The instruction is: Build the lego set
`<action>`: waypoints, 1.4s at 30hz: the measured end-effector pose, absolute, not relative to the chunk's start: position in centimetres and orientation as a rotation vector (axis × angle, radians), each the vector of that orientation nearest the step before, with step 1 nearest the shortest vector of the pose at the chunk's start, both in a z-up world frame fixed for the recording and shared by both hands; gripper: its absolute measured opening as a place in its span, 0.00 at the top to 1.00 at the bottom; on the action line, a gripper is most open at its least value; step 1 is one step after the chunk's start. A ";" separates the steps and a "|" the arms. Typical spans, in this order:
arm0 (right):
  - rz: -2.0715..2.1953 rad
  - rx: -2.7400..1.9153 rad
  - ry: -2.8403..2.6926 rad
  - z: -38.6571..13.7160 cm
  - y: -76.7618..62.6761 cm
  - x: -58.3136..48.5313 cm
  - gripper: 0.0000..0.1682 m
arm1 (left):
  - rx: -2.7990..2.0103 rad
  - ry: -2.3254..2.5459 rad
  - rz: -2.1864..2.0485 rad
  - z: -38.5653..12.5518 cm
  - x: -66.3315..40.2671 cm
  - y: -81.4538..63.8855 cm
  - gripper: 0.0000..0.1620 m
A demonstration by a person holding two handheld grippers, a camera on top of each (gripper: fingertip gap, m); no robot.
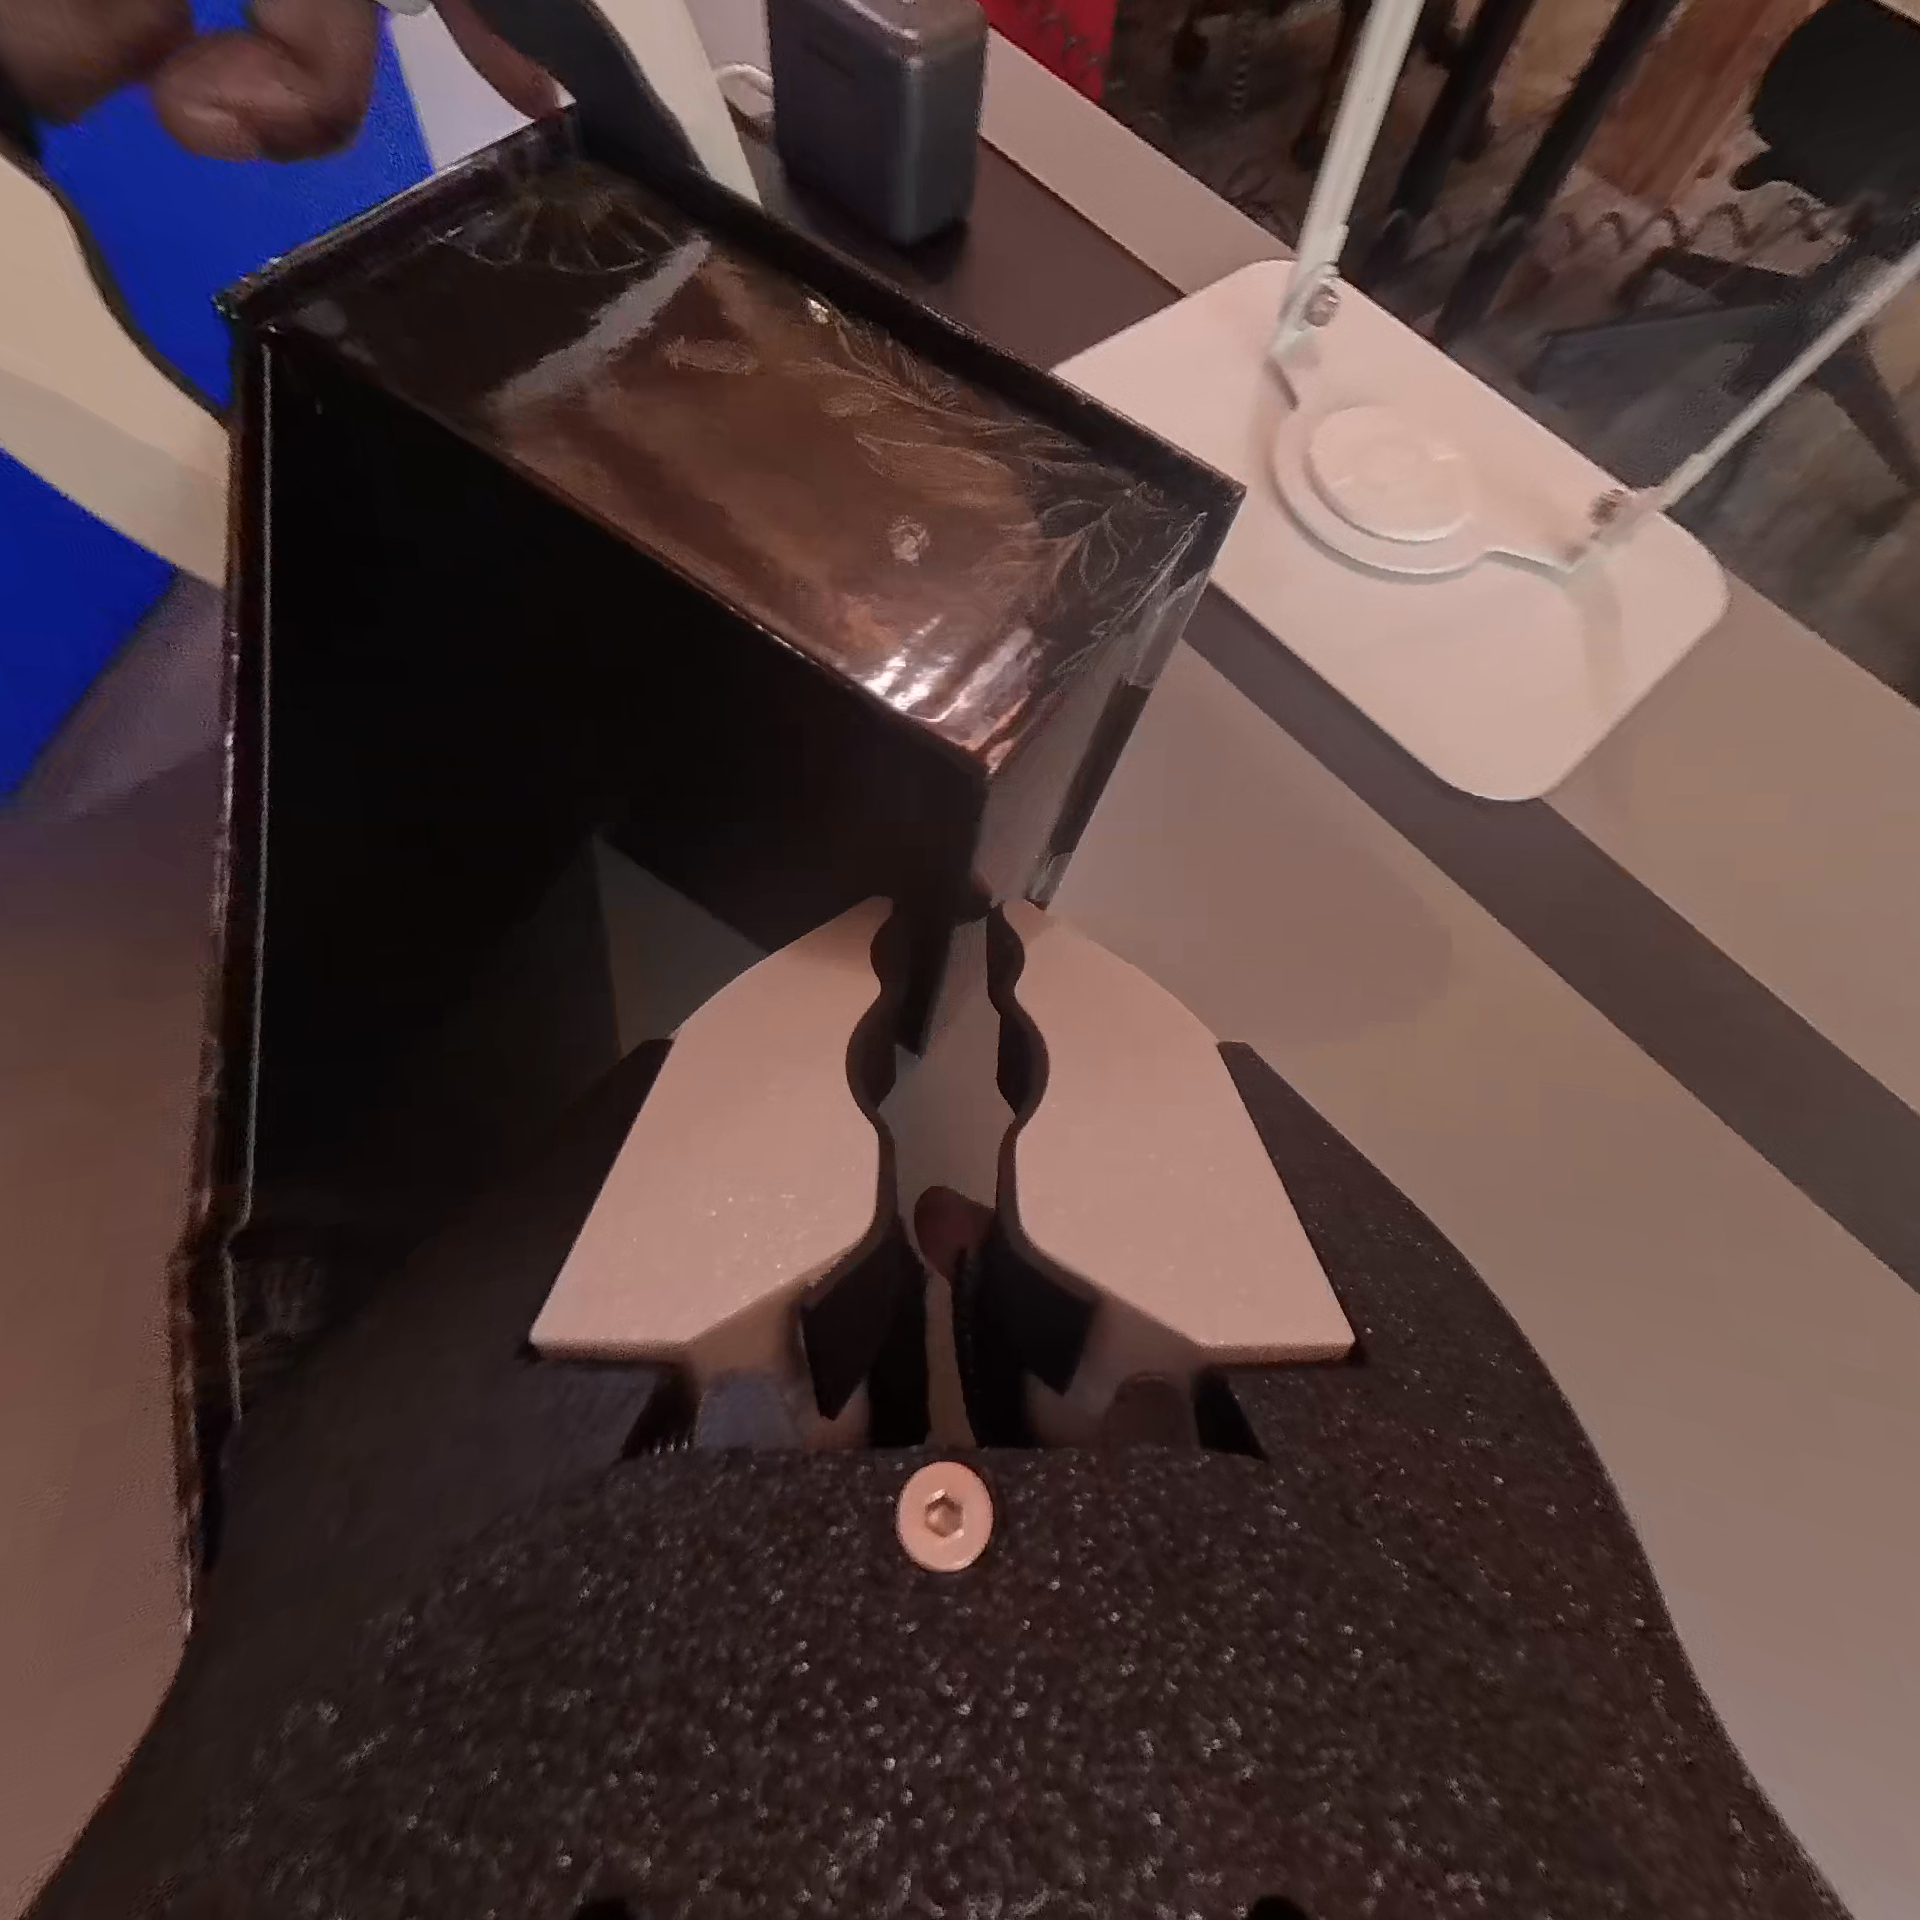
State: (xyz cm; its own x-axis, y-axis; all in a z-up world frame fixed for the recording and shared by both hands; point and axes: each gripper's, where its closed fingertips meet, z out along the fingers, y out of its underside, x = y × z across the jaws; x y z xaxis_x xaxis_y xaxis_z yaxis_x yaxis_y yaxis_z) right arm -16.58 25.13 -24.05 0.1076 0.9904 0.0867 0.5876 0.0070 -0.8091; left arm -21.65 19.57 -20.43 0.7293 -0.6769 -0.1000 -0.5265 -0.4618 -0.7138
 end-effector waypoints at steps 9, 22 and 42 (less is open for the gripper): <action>0.941 -1.695 -1.379 -20.8 28.2 -12.5 0.77 | -2.174 0.979 -0.249 -20.3 -22.8 17.8 0.55; 0.789 -1.525 -1.452 -22.1 20.3 -12.5 0.62 | -2.220 1.039 -0.025 -18.0 -21.7 19.3 0.27; 0.717 -1.356 -1.294 -23.3 20.9 -14.5 0.71 | -2.448 1.417 0.054 -22.8 -19.2 19.3 0.50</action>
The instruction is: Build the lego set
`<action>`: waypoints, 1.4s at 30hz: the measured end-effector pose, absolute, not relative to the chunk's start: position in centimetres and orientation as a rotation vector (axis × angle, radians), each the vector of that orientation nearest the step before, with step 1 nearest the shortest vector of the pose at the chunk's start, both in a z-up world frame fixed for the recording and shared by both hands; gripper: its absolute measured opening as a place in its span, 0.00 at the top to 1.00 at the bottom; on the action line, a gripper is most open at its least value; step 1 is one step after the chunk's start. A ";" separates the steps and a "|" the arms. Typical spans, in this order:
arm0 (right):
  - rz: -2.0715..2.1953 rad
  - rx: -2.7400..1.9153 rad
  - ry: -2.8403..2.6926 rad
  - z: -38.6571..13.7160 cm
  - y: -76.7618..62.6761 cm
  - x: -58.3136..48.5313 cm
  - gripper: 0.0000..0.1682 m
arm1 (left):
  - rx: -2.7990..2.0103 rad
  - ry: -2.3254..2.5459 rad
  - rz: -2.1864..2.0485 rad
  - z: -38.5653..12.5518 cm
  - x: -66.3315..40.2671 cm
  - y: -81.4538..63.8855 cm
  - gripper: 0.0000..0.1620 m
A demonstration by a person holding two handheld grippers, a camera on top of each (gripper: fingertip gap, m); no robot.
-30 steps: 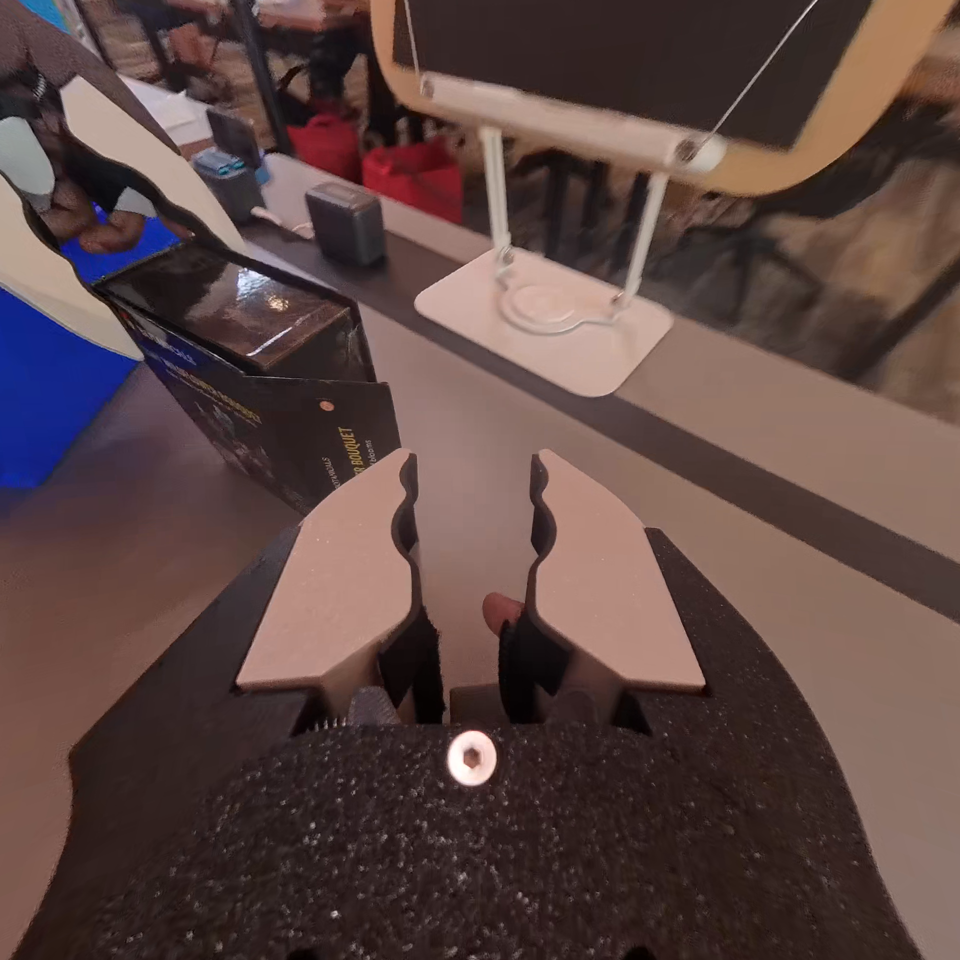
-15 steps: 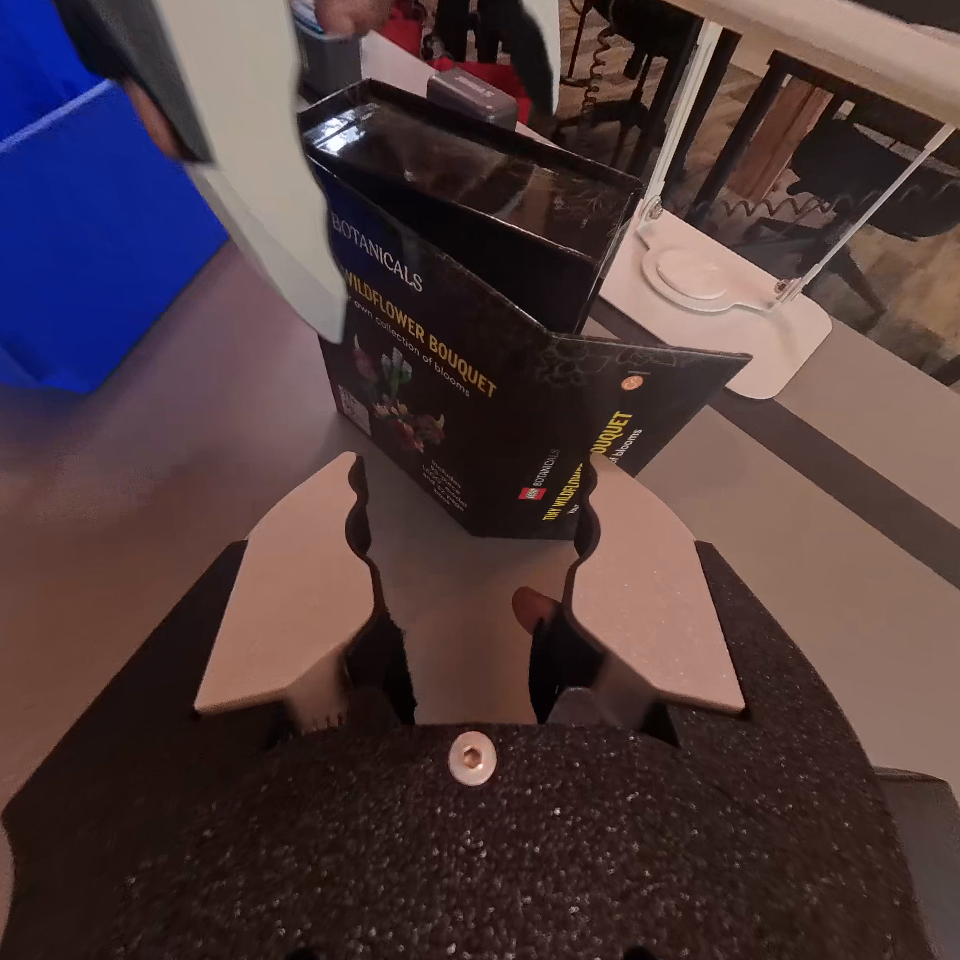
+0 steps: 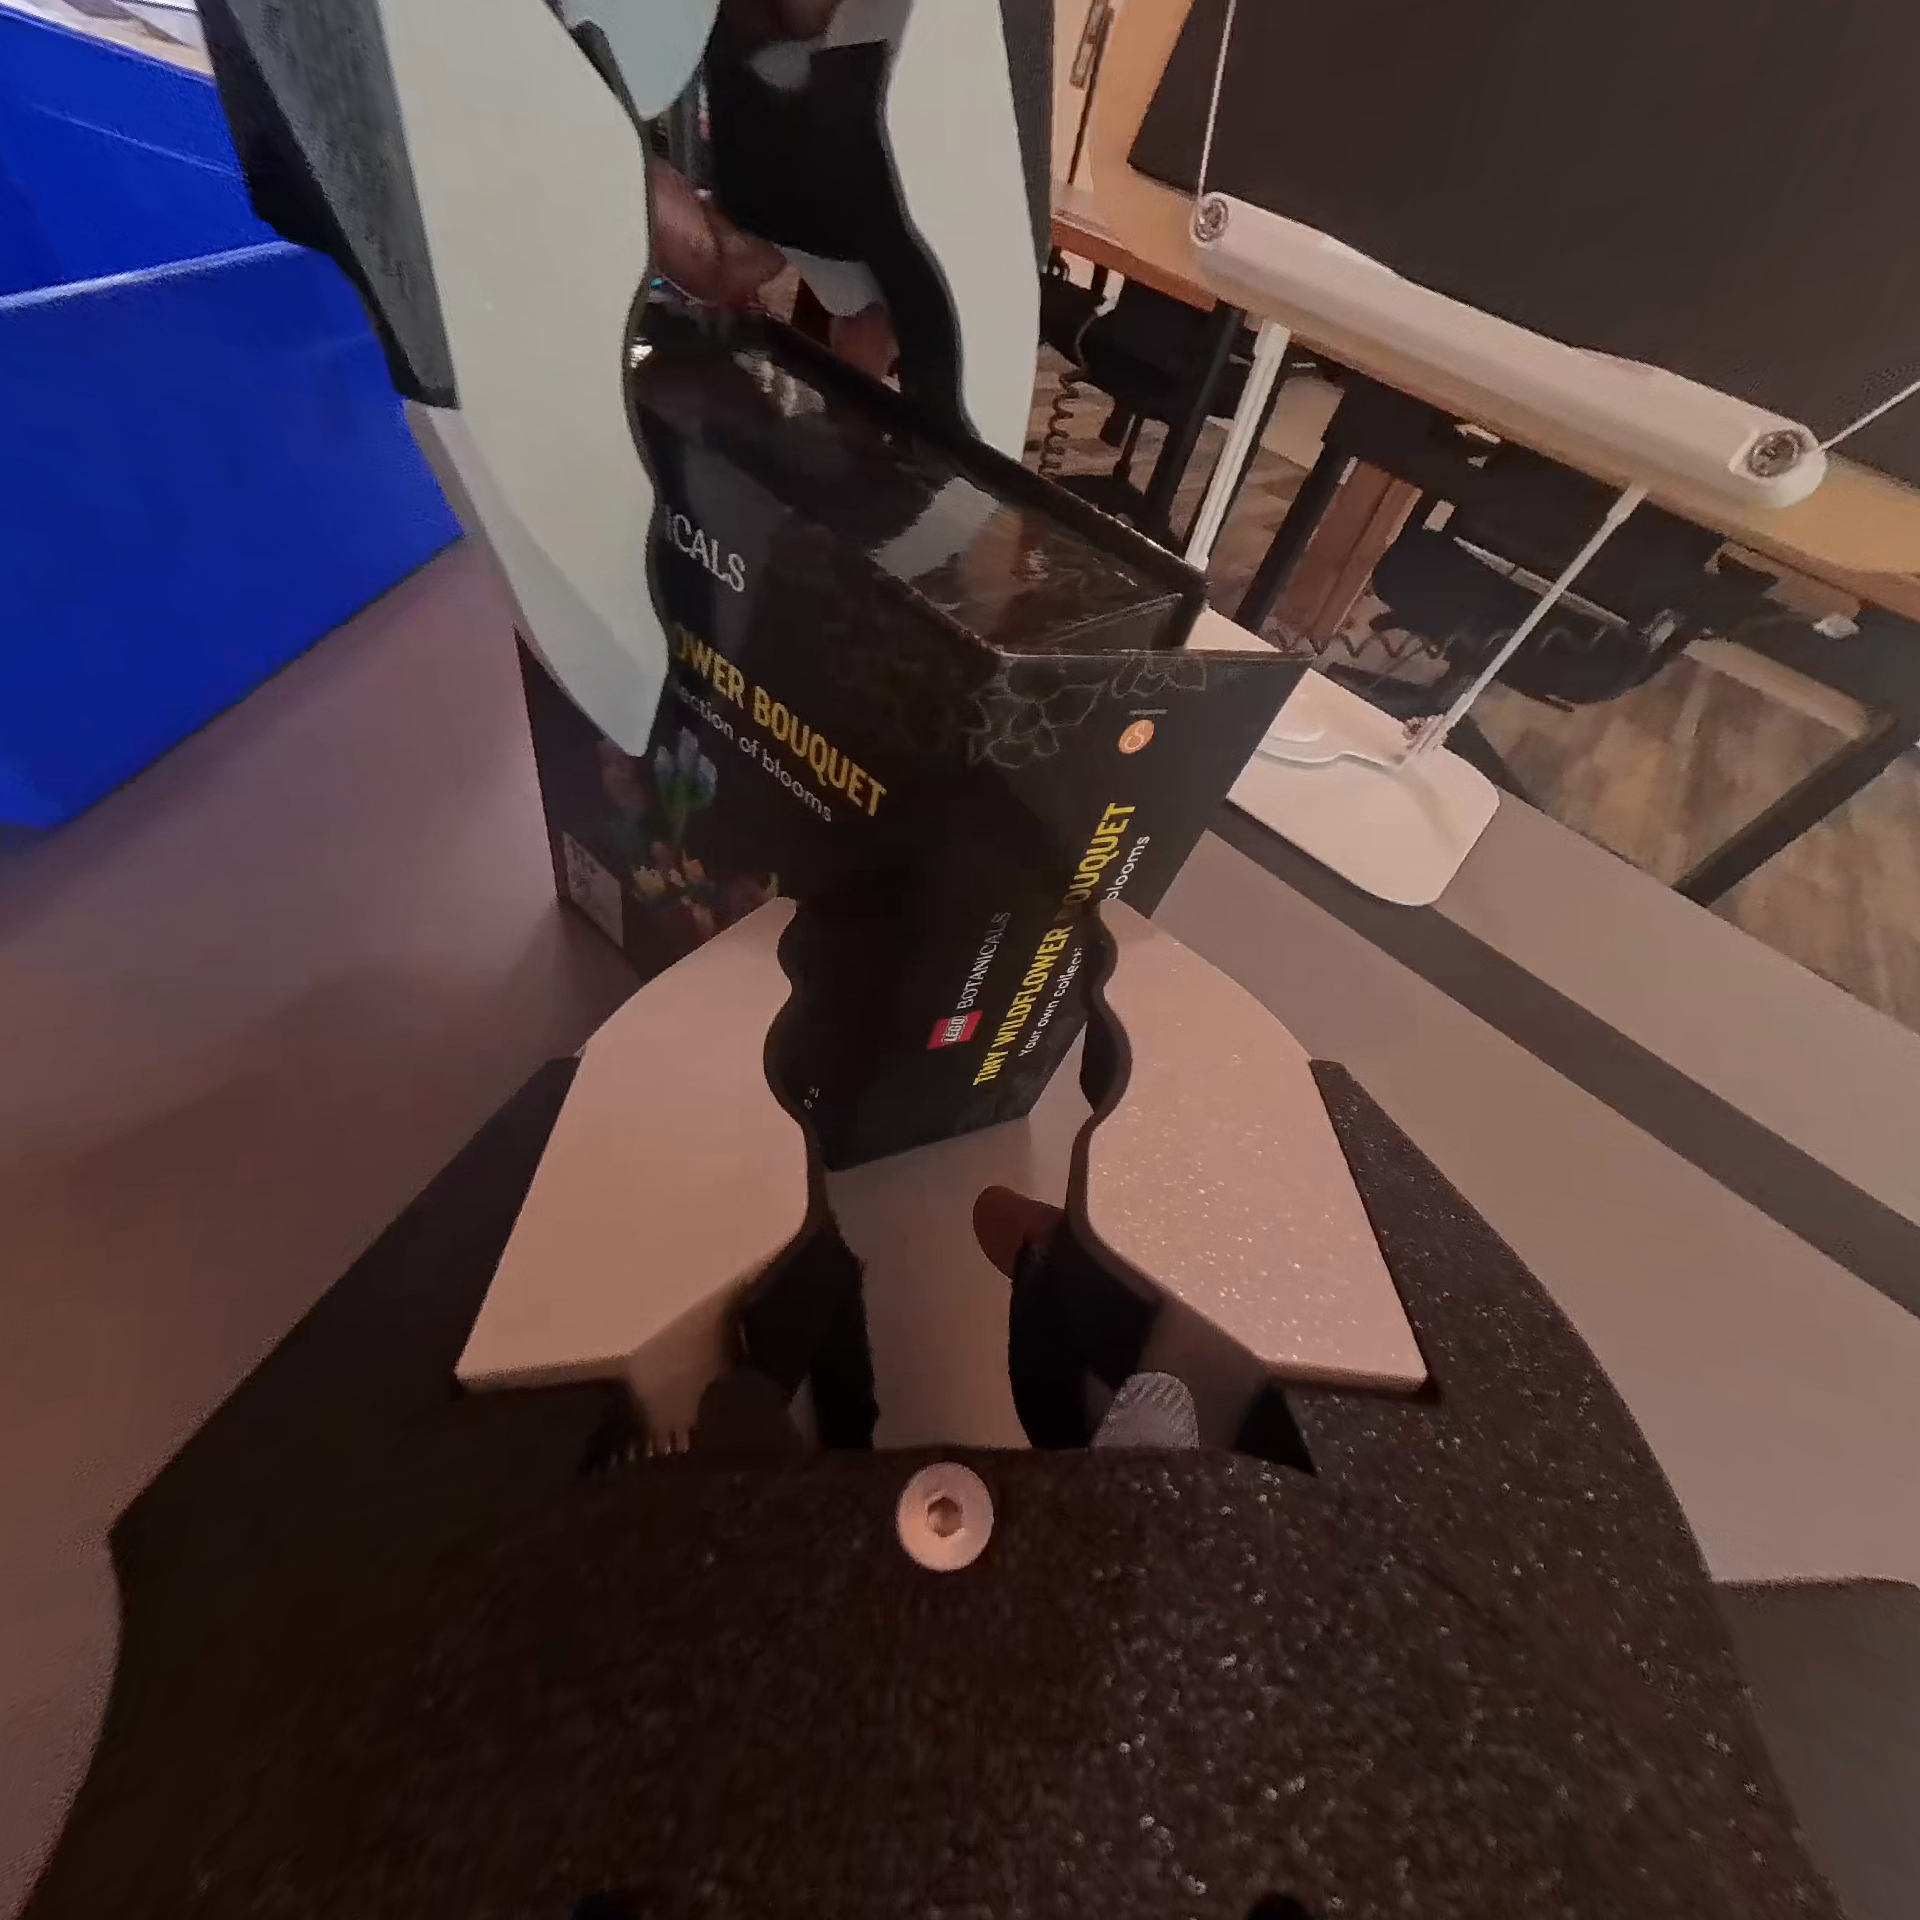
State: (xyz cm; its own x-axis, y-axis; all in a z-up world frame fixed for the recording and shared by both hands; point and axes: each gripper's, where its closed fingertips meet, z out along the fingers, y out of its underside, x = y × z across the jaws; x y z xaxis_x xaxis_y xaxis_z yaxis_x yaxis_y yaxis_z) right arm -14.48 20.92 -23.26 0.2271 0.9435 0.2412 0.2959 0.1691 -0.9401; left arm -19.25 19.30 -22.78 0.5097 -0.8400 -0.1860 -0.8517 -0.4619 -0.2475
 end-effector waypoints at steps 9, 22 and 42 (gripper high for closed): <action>0.945 -1.333 -1.321 -23.1 20.0 -14.8 0.76 | -2.407 1.399 0.006 -22.7 -18.6 19.3 0.50; 1.153 -1.374 -1.329 -22.8 18.9 -14.8 0.70 | -2.380 1.430 0.045 -22.8 -18.8 19.3 0.50; 1.192 -1.411 -1.236 -23.1 21.3 -14.7 0.70 | -2.402 1.302 0.222 -19.7 -26.3 29.6 0.50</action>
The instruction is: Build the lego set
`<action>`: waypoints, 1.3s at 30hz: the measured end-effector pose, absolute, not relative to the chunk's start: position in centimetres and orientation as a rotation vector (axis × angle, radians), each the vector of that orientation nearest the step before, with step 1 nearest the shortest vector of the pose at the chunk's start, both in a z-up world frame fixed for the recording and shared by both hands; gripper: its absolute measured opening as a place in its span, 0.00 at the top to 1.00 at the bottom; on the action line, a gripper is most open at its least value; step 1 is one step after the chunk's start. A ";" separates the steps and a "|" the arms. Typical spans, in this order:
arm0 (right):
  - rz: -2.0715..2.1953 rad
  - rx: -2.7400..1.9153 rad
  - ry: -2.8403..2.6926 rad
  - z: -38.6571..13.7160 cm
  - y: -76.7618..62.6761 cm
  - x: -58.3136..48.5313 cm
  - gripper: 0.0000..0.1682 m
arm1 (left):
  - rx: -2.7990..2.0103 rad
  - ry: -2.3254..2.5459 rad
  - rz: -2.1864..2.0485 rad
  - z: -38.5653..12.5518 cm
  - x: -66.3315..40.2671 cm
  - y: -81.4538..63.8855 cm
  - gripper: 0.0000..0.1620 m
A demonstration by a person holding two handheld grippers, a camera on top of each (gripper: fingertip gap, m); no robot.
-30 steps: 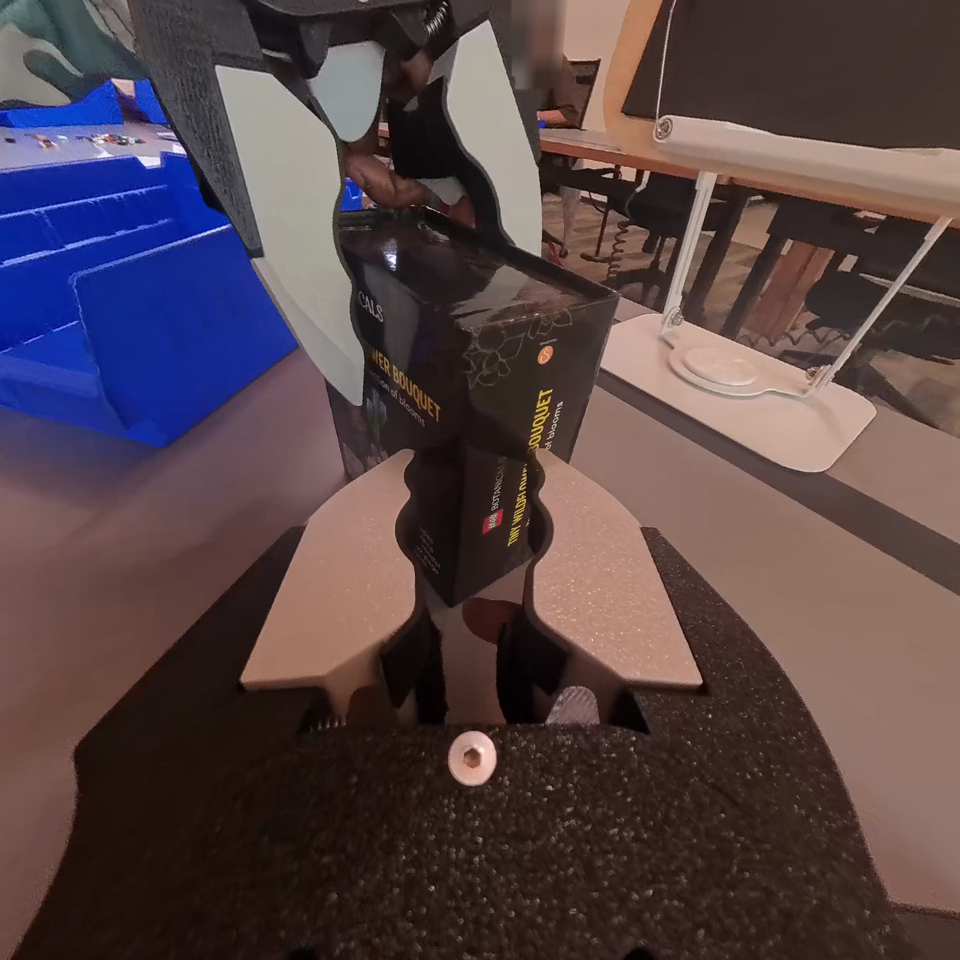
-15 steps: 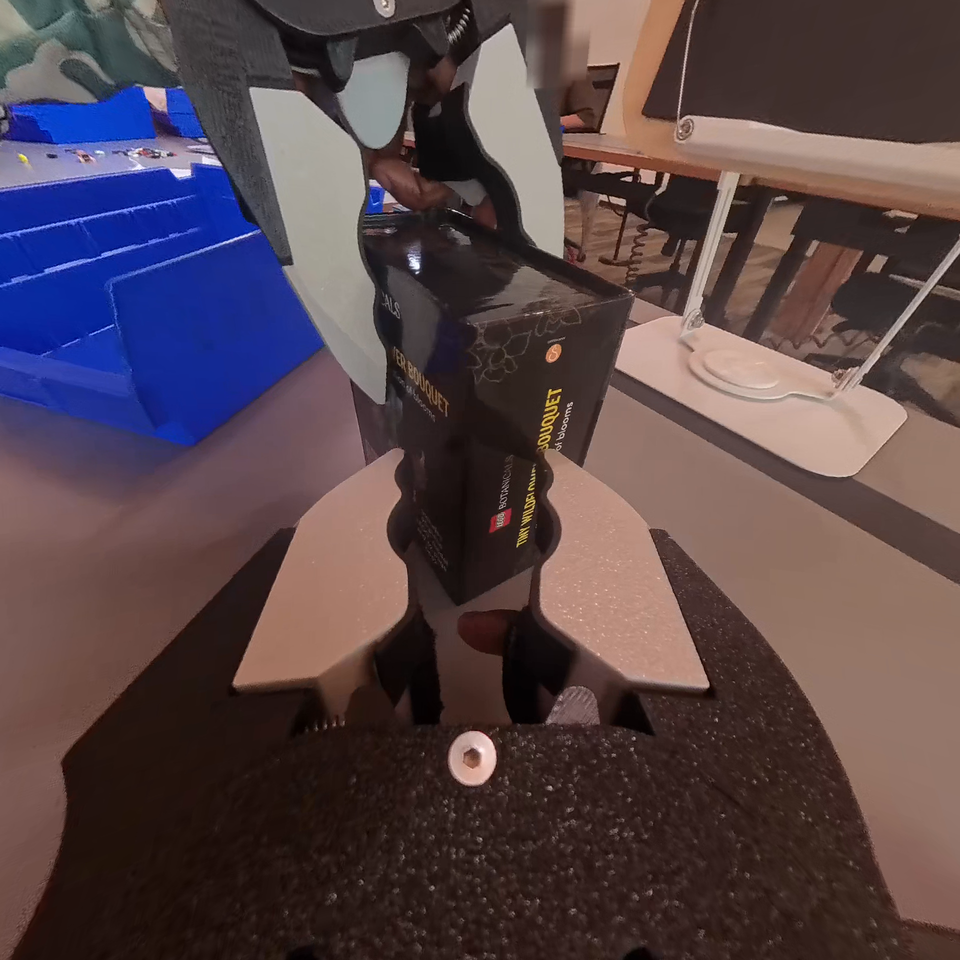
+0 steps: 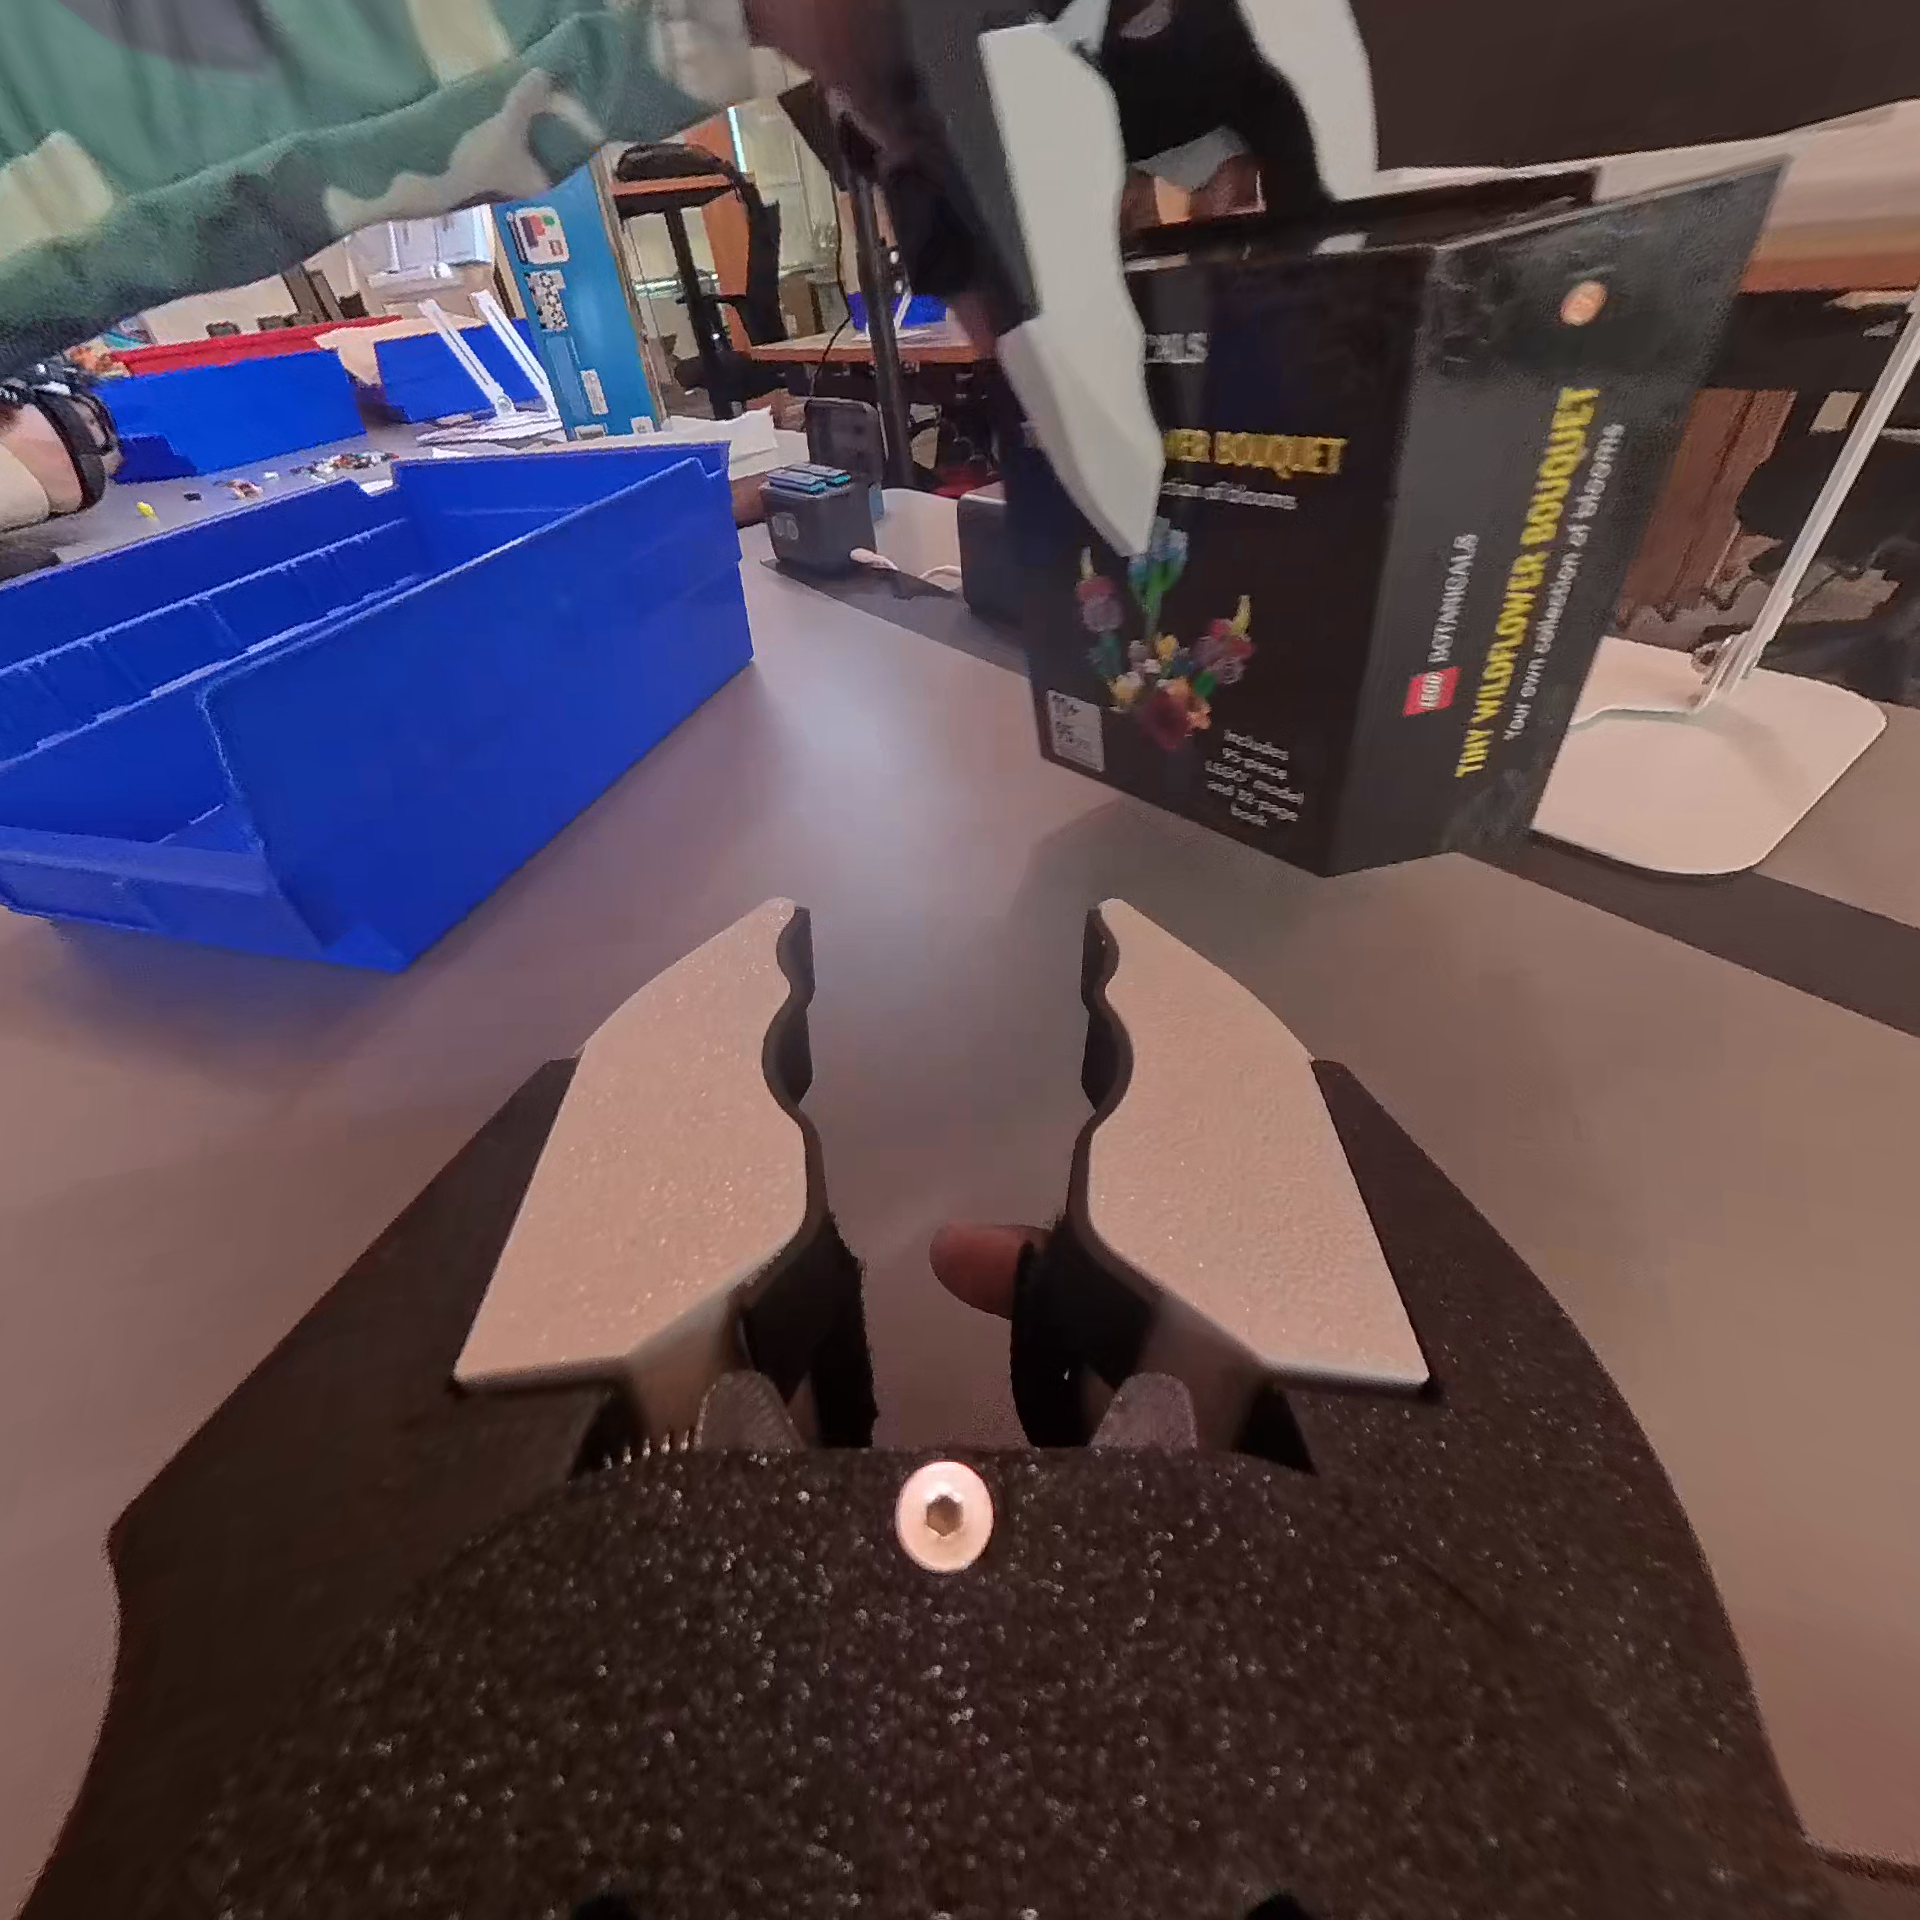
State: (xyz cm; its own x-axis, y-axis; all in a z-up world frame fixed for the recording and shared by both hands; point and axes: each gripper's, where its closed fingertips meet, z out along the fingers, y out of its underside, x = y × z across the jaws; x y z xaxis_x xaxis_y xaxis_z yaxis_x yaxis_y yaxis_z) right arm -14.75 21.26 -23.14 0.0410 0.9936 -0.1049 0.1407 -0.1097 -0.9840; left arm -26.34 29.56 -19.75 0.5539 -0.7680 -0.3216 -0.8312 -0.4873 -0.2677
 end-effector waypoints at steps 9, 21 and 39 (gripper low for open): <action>1.149 -1.380 -1.319 -23.6 20.4 -15.1 0.71 | -2.467 1.375 0.211 -22.4 -27.9 33.9 0.50; 1.137 -1.332 -1.376 -23.6 19.5 -15.1 0.56 | -2.405 1.146 0.202 -19.2 -27.0 34.6 0.18; 0.961 -1.273 -1.562 -23.6 16.1 -14.0 0.25 | -1.737 0.490 0.438 -2.6 -19.8 2.6 0.44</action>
